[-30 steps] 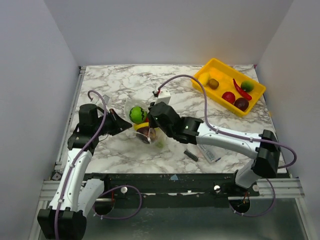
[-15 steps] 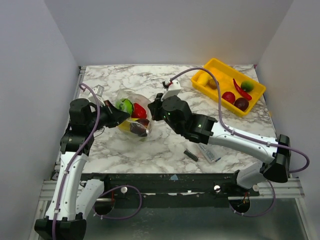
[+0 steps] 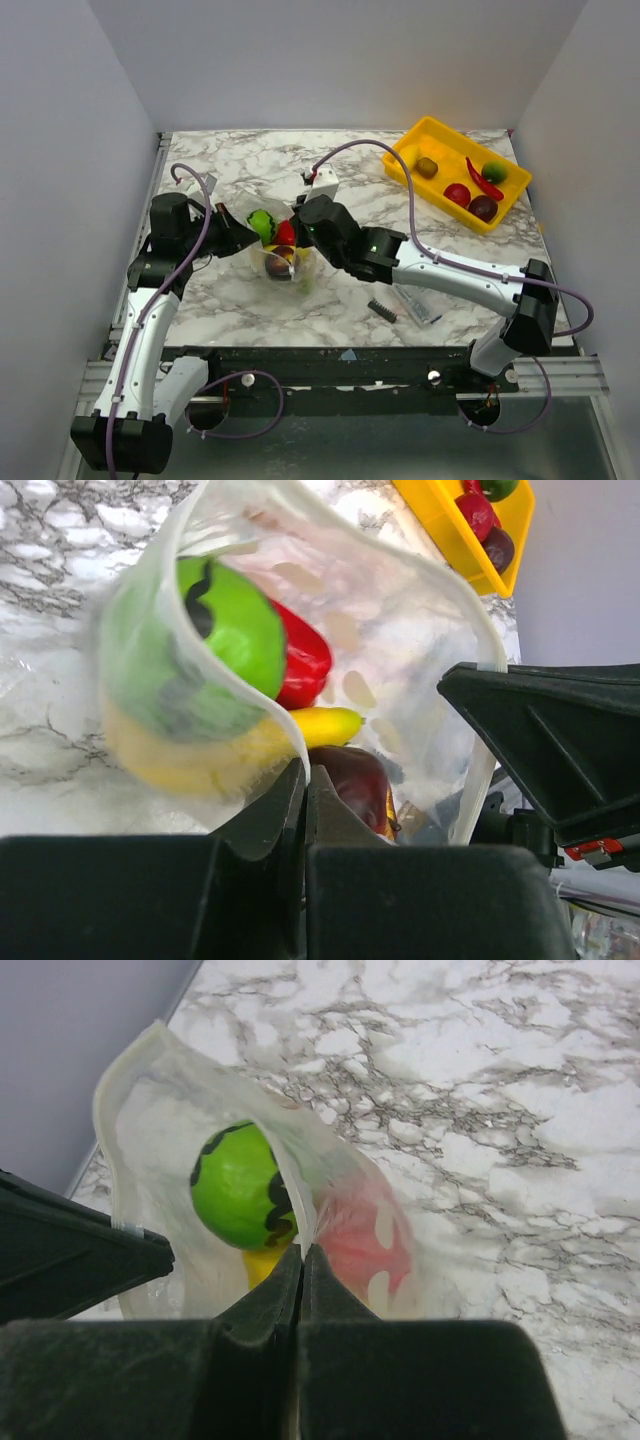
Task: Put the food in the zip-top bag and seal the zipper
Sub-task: Adjust the zipper food storage bag at the center of the board, then pick up the fake fruit from the zipper food storage bag.
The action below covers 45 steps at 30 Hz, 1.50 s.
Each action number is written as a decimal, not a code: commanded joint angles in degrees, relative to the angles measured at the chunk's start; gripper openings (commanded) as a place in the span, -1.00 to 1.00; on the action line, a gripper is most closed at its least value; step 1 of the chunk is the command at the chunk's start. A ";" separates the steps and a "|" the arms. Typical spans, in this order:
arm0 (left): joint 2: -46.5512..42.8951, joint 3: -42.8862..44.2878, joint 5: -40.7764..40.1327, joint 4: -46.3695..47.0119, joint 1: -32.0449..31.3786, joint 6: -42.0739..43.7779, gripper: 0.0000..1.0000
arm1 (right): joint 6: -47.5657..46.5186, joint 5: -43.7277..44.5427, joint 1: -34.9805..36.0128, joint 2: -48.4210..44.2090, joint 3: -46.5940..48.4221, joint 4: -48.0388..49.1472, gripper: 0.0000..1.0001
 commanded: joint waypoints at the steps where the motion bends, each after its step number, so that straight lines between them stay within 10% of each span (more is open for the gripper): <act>1: 1.33 4.40 -1.16 0.21 0.21 3.78 -1.00 | -0.98 -0.54 0.38 -1.76 3.27 0.11 -0.99; 7: 0.60 3.19 -1.47 2.13 0.22 3.59 -1.00 | -1.00 0.33 0.33 -1.47 2.51 1.21 -0.98; 23: 1.67 0.83 1.52 6.87 0.20 5.27 -1.00 | -9.74 12.49 -0.53 -2.65 9.60 -7.52 -0.17; 45: 0.55 -2.07 1.74 7.57 0.25 6.41 -1.00 | -13.84 4.57 -50.88 2.02 -2.37 -4.78 0.30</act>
